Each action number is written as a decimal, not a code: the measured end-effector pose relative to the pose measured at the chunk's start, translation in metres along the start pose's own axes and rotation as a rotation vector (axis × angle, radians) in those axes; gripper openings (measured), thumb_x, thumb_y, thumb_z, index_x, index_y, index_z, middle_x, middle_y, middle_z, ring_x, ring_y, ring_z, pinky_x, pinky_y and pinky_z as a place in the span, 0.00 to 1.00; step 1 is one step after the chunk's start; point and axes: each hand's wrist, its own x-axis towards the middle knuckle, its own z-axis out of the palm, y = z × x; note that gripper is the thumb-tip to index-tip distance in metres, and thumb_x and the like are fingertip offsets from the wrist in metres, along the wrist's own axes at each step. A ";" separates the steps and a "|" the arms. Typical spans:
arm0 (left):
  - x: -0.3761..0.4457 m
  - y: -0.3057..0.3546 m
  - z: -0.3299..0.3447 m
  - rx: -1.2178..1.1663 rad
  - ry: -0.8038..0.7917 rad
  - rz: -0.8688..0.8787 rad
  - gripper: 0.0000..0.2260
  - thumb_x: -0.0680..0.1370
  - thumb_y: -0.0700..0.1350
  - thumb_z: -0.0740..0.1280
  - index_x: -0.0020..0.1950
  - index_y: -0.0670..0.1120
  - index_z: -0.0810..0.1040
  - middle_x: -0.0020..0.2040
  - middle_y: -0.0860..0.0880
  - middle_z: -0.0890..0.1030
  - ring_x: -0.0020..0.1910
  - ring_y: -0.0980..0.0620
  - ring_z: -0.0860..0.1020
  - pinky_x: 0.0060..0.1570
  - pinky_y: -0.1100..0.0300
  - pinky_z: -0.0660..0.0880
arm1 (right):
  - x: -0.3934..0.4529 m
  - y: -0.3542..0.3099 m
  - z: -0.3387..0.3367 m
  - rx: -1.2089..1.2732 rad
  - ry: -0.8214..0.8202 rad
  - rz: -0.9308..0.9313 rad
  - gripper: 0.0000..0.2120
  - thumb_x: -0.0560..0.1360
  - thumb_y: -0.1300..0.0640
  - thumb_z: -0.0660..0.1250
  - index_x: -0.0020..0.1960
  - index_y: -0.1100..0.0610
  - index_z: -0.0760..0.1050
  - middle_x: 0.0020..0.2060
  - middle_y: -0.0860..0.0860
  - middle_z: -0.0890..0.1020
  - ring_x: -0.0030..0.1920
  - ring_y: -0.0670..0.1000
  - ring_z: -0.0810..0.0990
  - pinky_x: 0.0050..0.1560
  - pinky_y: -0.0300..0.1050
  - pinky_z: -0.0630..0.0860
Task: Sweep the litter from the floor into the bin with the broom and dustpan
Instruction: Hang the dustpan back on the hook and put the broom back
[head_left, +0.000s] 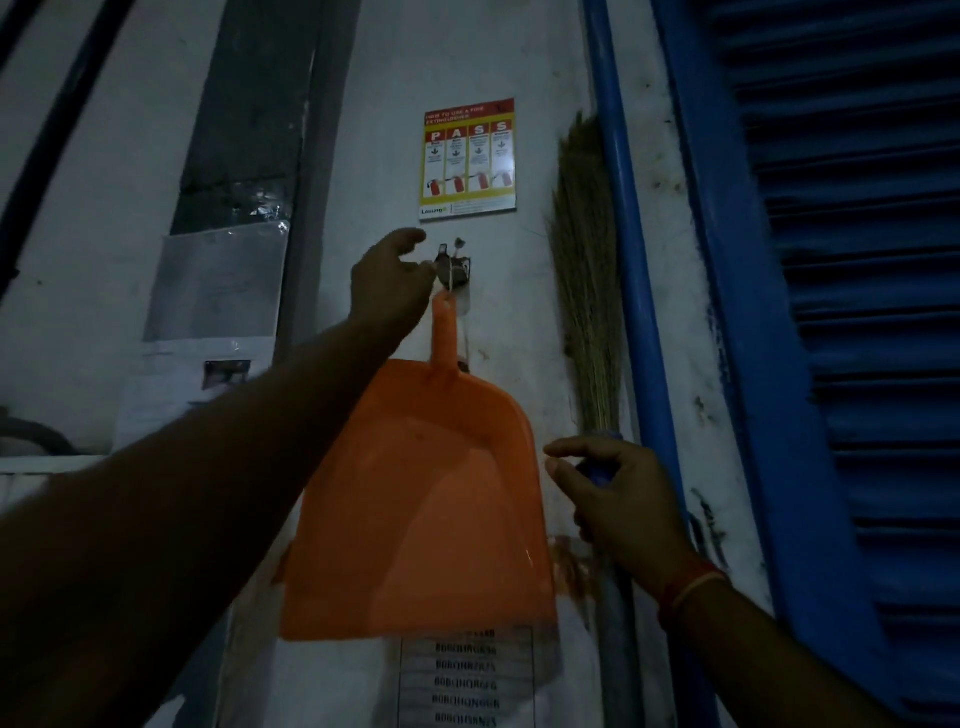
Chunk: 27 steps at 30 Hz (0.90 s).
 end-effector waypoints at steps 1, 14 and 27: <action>-0.018 0.005 -0.002 -0.025 0.076 0.049 0.19 0.80 0.40 0.66 0.72 0.47 0.73 0.70 0.46 0.75 0.59 0.52 0.79 0.59 0.53 0.79 | -0.003 -0.002 -0.002 0.004 -0.009 0.002 0.05 0.75 0.59 0.73 0.48 0.50 0.84 0.28 0.51 0.81 0.24 0.48 0.77 0.25 0.40 0.74; -0.236 0.035 -0.020 -0.508 -0.331 -0.232 0.09 0.80 0.41 0.67 0.59 0.49 0.78 0.58 0.53 0.81 0.58 0.56 0.79 0.60 0.55 0.78 | -0.021 -0.049 0.009 0.173 -0.108 0.061 0.16 0.82 0.63 0.56 0.55 0.52 0.82 0.39 0.55 0.77 0.31 0.53 0.77 0.31 0.47 0.77; -0.308 0.030 -0.069 -0.748 -0.533 -0.296 0.14 0.77 0.40 0.73 0.59 0.52 0.77 0.58 0.52 0.79 0.54 0.40 0.81 0.52 0.44 0.82 | -0.017 -0.115 0.048 0.127 -0.060 0.011 0.15 0.82 0.64 0.55 0.56 0.57 0.80 0.39 0.55 0.75 0.31 0.51 0.77 0.32 0.47 0.77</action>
